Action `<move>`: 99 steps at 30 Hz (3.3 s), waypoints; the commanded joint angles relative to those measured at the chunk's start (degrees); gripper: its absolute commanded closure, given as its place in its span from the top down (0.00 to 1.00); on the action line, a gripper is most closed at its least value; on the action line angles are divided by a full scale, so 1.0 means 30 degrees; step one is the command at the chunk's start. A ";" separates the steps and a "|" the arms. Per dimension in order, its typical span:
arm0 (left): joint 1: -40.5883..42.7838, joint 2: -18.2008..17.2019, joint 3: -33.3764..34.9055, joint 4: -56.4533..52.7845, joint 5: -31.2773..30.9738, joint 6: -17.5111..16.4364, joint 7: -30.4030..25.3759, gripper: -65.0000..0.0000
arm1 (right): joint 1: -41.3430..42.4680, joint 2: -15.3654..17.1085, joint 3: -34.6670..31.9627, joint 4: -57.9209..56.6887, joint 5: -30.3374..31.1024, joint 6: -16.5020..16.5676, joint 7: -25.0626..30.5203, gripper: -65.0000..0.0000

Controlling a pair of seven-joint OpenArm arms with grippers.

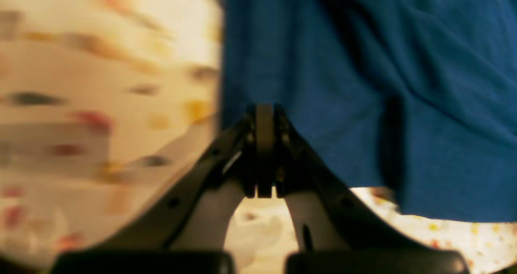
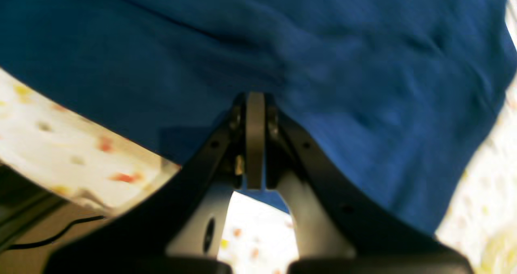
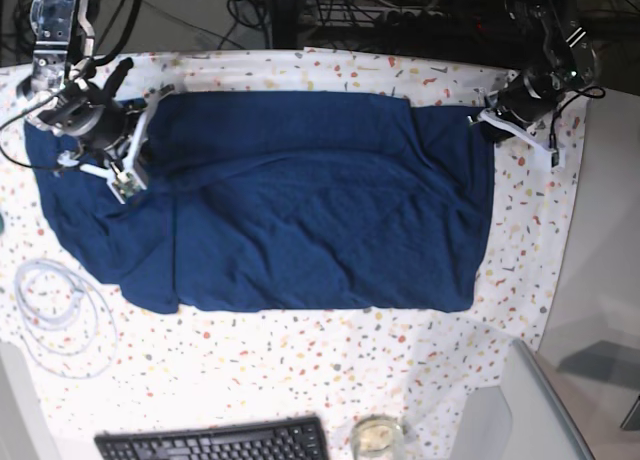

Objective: Layout the t-shirt on the table in an organized manner, then fold the t-shirt properly

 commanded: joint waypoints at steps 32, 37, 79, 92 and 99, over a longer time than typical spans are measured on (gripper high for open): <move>0.2514 0.1492 -0.5871 0.3689 -0.3518 -0.0283 -0.0268 0.00 | -0.0410 0.1087 0.3673 -0.0465 0.0305 0.0004 0.0355 0.00; 0.2455 0.0672 -0.6398 0.2224 -0.5950 -0.0283 -0.0297 0.57 | -0.0469 0.1087 0.3673 -0.0494 0.0305 0.0004 0.0355 0.00; 0.0199 0.0086 -0.3673 -0.1937 -0.5979 -0.0283 -0.0151 0.00 | 0.1963 0.0969 1.3343 -0.7175 0.9506 0.0004 -0.2956 0.82; 0.0550 0.0057 -0.3702 -0.1966 -0.5979 -0.0283 -0.0151 0.00 | 0.3370 0.1819 1.3314 -1.1190 0.9506 0.0004 -0.3747 0.57; 0.0580 0.0057 -0.3702 -0.0970 -0.5979 -0.0195 -0.0122 0.00 | 0.4044 0.2142 1.3255 -1.1131 0.9477 0.0004 -0.4861 0.15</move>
